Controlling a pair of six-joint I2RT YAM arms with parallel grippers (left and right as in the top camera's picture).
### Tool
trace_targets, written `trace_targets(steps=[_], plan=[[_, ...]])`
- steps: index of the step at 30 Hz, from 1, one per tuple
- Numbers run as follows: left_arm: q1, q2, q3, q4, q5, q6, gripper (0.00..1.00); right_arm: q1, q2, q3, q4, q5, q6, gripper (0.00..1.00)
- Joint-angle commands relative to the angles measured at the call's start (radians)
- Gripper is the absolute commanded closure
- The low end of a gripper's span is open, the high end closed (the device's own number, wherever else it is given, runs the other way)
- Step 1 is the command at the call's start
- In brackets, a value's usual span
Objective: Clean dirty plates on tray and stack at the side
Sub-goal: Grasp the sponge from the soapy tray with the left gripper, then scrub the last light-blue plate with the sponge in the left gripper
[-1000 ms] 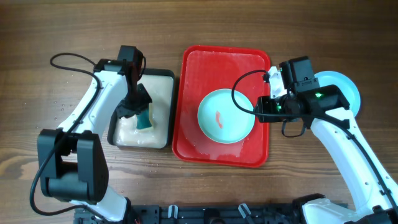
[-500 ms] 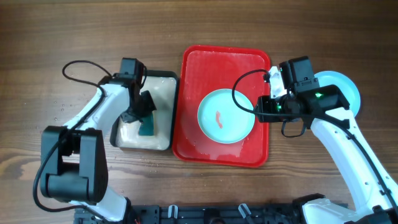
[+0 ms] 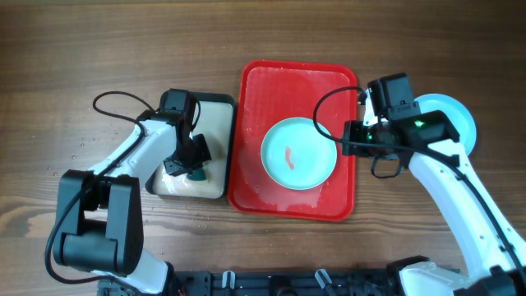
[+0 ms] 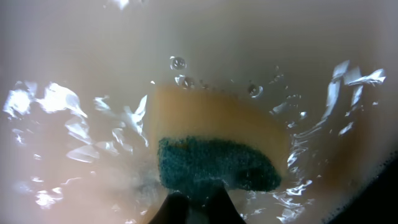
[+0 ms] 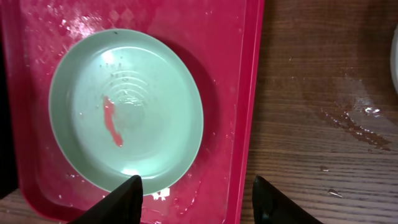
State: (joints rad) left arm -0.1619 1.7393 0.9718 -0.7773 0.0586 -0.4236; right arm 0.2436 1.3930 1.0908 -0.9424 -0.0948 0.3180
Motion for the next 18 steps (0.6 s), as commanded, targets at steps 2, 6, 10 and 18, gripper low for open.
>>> trace_targets(steps=[2, 6, 10, 18], plan=[[0.032, 0.007, 0.066, -0.090, 0.012, 0.001, 0.96, -0.004, 0.081, 0.015, 0.005, 0.022, 0.011, 0.41], [0.050, 0.007, 0.305, -0.283, 0.027, 0.006, 0.96, -0.047, 0.169, 0.015, 0.089, -0.090, -0.084, 0.36], [0.001, 0.003, 0.460, -0.327, 0.148, 0.024, 0.96, -0.081, 0.315, 0.015, 0.166, -0.250, -0.191, 0.44], [-0.242, 0.044, 0.452, -0.074, 0.249, -0.196, 0.96, -0.079, 0.520, 0.015, 0.277, -0.190, -0.101, 0.94]])
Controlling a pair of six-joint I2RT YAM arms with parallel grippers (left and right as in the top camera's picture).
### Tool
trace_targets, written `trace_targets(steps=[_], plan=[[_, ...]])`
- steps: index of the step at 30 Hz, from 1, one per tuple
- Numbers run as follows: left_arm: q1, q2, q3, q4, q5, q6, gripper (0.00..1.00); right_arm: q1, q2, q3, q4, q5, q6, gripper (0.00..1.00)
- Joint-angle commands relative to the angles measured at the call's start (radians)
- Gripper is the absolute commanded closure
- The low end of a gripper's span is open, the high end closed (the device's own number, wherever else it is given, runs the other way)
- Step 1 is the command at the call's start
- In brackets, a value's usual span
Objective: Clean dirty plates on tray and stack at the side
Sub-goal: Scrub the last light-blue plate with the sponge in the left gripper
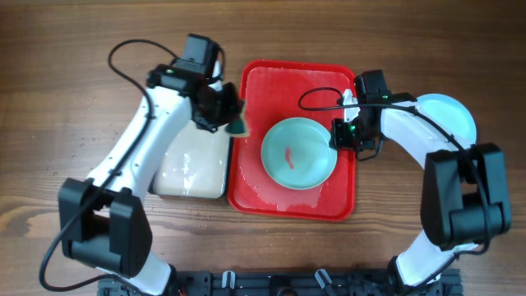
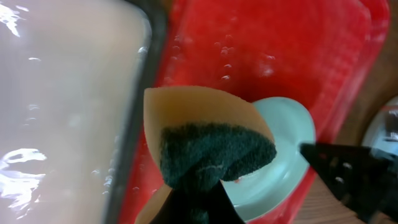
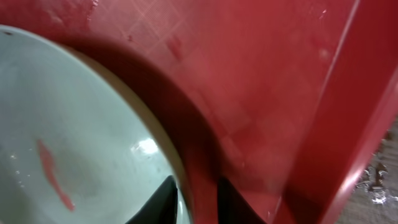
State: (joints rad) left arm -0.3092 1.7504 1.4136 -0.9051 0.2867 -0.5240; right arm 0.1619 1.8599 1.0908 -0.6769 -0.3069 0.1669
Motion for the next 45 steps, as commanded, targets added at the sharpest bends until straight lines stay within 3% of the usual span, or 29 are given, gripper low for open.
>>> trace_targets(steps=[1, 6, 10, 12, 14, 17, 20, 24, 26, 32, 37, 39, 42, 45], plan=[[-0.122, 0.050, 0.010, 0.072, 0.012, -0.119, 0.96, 0.002, 0.056, 0.015, 0.010, 0.023, 0.049, 0.96], [-0.281, 0.246, 0.011, 0.233, -0.004, -0.297, 0.96, 0.002, 0.056, 0.013, 0.003, 0.023, 0.045, 0.96], [-0.322, 0.370, 0.011, 0.367, -0.008, -0.299, 0.96, 0.002, 0.056, 0.013, -0.001, 0.022, 0.045, 0.96], [-0.320, 0.389, 0.011, 0.315, -0.080, -0.300, 0.96, 0.002, 0.056, 0.013, -0.008, 0.023, 0.043, 0.96], [-0.306, 0.388, 0.013, 0.151, -0.307, -0.300, 0.96, 0.002, 0.056, 0.013, -0.016, 0.023, 0.042, 0.96], [-0.277, 0.386, 0.014, 0.020, -0.444, -0.299, 0.96, 0.002, 0.056, 0.013, -0.016, 0.023, 0.043, 0.96], [-0.254, 0.383, 0.020, 0.005, -0.379, -0.300, 0.96, 0.002, 0.056, 0.013, -0.018, 0.023, 0.042, 0.96], [-0.290, 0.384, 0.019, 0.199, 0.041, -0.298, 0.96, 0.002, 0.056, 0.013, -0.021, 0.023, 0.043, 0.96], [-0.337, 0.384, 0.019, 0.268, 0.129, -0.294, 0.96, 0.002, 0.056, 0.013, -0.023, 0.023, 0.042, 0.95], [-0.396, 0.391, 0.013, 0.205, 0.092, -0.296, 0.96, 0.002, 0.056, 0.013, -0.030, 0.023, 0.043, 0.96], [-0.313, 0.359, 0.032, -0.040, -0.350, -0.319, 0.96, 0.002, 0.056, 0.013, -0.033, 0.023, 0.042, 0.96], [-0.286, 0.326, 0.053, -0.082, -0.442, -0.318, 0.96, 0.002, 0.056, 0.013, -0.032, 0.023, 0.042, 0.96], [-0.271, 0.291, 0.066, -0.029, -0.419, -0.318, 0.96, 0.002, 0.056, 0.013, -0.032, 0.023, 0.042, 0.96], [-0.291, 0.294, 0.039, 0.121, -0.186, -0.318, 0.96, 0.002, 0.056, 0.013, -0.032, 0.023, 0.042, 0.96]])
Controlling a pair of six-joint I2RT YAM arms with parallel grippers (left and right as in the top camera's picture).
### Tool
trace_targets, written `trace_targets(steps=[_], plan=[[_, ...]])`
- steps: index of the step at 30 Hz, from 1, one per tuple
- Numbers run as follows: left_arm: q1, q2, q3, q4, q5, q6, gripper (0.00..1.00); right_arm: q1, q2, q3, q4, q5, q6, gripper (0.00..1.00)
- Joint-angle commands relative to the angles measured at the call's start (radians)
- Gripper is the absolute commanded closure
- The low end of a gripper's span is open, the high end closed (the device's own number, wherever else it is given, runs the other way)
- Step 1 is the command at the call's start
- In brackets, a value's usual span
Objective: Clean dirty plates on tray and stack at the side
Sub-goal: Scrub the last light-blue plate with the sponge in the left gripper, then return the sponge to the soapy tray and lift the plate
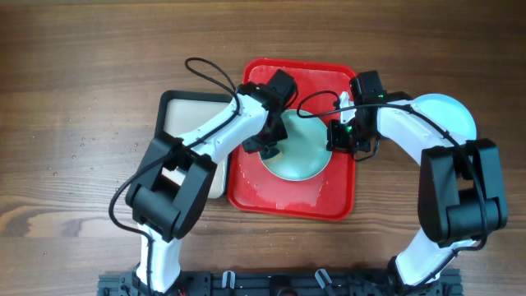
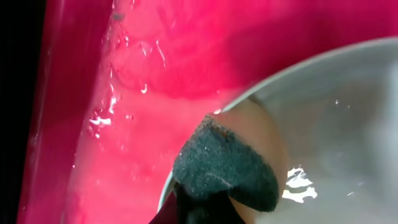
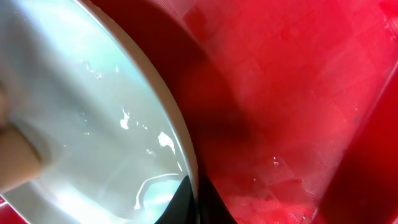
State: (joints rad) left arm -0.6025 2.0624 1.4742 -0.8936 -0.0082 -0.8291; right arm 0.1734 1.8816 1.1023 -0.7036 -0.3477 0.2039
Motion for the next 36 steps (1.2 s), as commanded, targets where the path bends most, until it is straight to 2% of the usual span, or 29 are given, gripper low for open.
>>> trace_targets(steps=[1, 4, 9, 10, 11, 14, 17, 22, 24, 27, 30, 32, 33, 34, 36], plan=[[-0.011, -0.018, -0.039, 0.166, 0.166, -0.013, 0.96, -0.009, 0.035, 0.002, -0.005, 0.064, 0.005, 0.96], [-0.070, -0.018, -0.087, 0.323, 0.252, 0.008, 0.96, -0.009, 0.035, 0.002, -0.007, 0.063, 0.005, 0.96], [-0.096, 0.002, -0.090, 0.431, 0.245, 0.056, 0.96, -0.009, 0.035, 0.002, -0.013, 0.063, 0.004, 0.96], [-0.088, 0.003, -0.090, 0.436, 0.226, 0.087, 0.96, -0.009, 0.035, 0.002, -0.016, 0.063, 0.003, 0.96], [-0.065, 0.003, -0.090, 0.431, 0.140, 0.117, 0.96, -0.009, 0.035, 0.002, -0.019, 0.063, -0.003, 0.95], [0.010, 0.002, -0.089, 0.404, 0.031, 0.142, 0.96, -0.009, 0.035, 0.002, -0.020, 0.063, -0.014, 0.96], [0.083, 0.001, -0.056, 0.251, -0.051, 0.142, 0.96, -0.009, 0.035, 0.002, -0.019, 0.063, -0.018, 0.96], [0.074, -0.018, 0.093, -0.069, 0.000, 0.141, 0.96, -0.009, 0.035, 0.002, -0.019, 0.063, -0.018, 0.96], [0.077, -0.039, 0.142, -0.148, 0.009, 0.141, 0.96, -0.009, 0.035, 0.002, -0.020, 0.063, -0.018, 0.96], [0.079, -0.120, 0.163, -0.145, 0.101, 0.142, 0.96, -0.009, 0.035, 0.002, -0.020, 0.063, -0.018, 0.96], [0.132, -0.200, 0.163, -0.244, 0.058, 0.145, 0.96, -0.009, 0.035, 0.002, -0.027, 0.063, -0.021, 0.96], [0.228, -0.276, 0.163, -0.381, -0.055, 0.145, 0.96, -0.009, 0.035, 0.002, -0.007, 0.063, -0.021, 0.95], [0.258, -0.291, 0.163, -0.417, -0.093, 0.145, 0.96, -0.009, 0.035, 0.002, 0.010, 0.063, -0.022, 0.86], [0.312, -0.295, 0.158, -0.484, -0.188, 0.146, 0.96, -0.009, 0.035, 0.002, 0.051, 0.062, -0.026, 0.86], [0.344, -0.294, 0.093, -0.453, -0.221, 0.202, 0.96, -0.009, 0.035, 0.002, 0.062, 0.031, -0.025, 0.96]])
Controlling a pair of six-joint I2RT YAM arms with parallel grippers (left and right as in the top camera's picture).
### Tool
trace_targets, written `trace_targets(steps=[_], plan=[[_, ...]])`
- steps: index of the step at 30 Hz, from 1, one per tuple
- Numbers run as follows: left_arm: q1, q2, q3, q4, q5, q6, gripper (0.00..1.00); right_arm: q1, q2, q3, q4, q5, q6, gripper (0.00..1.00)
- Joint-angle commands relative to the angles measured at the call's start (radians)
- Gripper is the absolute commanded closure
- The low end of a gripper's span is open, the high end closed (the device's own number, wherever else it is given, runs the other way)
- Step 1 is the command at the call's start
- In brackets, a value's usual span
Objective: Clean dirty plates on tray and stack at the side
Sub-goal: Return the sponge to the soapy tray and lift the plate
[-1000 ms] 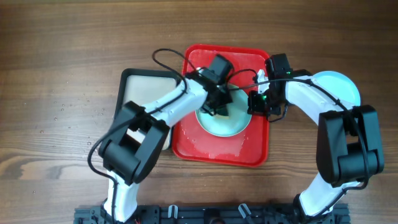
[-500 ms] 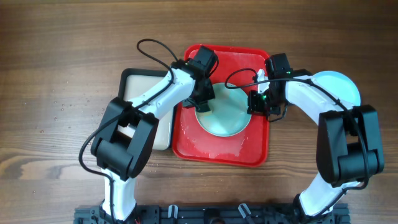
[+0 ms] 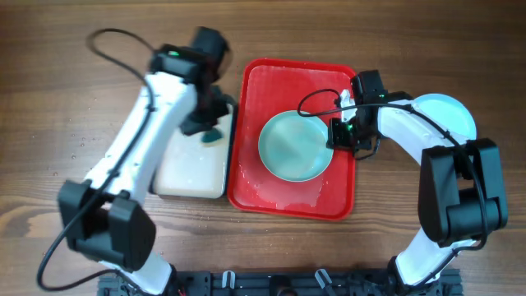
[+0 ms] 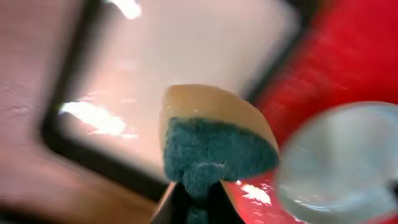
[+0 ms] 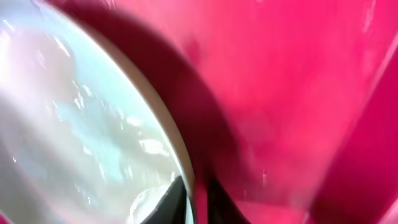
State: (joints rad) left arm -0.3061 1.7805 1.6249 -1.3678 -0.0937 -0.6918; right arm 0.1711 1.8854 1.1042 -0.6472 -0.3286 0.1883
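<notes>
A pale green plate (image 3: 294,148) rests in the red tray (image 3: 288,204), and no stain shows on its wet face (image 5: 81,124). My right gripper (image 3: 337,136) is shut on the plate's right rim, one finger on each side of the rim (image 5: 194,196). Away from the plate, my left gripper (image 3: 210,131) hangs over the right part of the cream water tub (image 3: 187,177). It is shut (image 4: 198,200) on a sponge (image 4: 214,140) with a yellow back and a dark green scouring face.
A light blue plate (image 3: 454,115) lies on the wooden table right of the tray, partly under my right arm. The tub holds water (image 4: 186,56) and stands against the tray's left edge. Water drops lie on the tray floor (image 5: 298,93).
My left gripper, which pressed the sponge on the plate's left rim, now holds it over the tub. The right gripper still grips the plate's right rim.
The sponge was in the tub water and my right gripper open over a plate with a red streak. Then the sponge hung at the tray's left edge, right fingers around the rim. Then it lay on the plate. Now it is over the tub and no streak shows.
</notes>
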Motion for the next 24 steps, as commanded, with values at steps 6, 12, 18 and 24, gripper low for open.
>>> trace_targets(steps=[6, 12, 18, 24], plan=[[0.070, -0.012, -0.336, 0.254, -0.108, 0.087, 0.78, 0.024, -0.151, 0.001, -0.127, 0.171, -0.002, 0.96], [0.076, -0.129, -0.303, 0.250, -0.006, 0.135, 0.17, 0.216, -0.384, 0.014, -0.234, 0.650, 0.107, 0.96], [0.077, -0.427, -0.303, 0.227, 0.007, 0.135, 0.00, 0.522, -0.491, 0.018, -0.344, 1.120, 0.214, 0.96], [0.076, -0.531, -0.303, 0.221, 0.007, 0.135, 0.00, 0.781, -0.492, 0.018, -0.375, 1.421, 0.233, 0.96]])
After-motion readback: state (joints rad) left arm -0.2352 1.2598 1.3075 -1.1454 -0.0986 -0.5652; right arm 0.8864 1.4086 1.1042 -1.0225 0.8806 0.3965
